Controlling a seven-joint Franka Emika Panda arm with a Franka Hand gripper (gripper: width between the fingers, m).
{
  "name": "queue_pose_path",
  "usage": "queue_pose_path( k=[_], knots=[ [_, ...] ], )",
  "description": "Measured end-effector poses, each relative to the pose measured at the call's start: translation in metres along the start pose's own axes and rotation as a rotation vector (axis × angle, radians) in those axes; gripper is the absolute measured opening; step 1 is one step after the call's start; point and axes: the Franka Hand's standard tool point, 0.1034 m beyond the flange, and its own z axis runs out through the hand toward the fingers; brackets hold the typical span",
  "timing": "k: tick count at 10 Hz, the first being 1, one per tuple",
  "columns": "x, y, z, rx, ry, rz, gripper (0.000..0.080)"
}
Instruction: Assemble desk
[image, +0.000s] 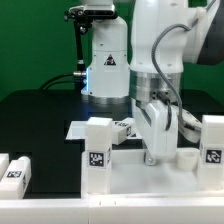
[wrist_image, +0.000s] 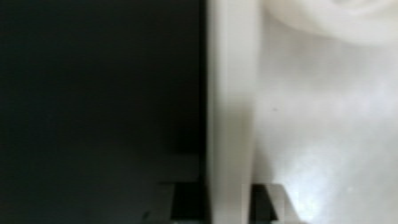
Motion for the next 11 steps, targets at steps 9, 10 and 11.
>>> queue_pose_path(
  k=[9,10,11],
  knots=[
    [0.058,0.019,-0.011,-0.06,-0.004,-0.904,0.006],
    [0.062,0.011,-0.013,-0.061,0.0,-1.061,0.0059],
    [0.062,0.008,-0.013,-0.069,0.006,-1.187,0.0059]
  ],
)
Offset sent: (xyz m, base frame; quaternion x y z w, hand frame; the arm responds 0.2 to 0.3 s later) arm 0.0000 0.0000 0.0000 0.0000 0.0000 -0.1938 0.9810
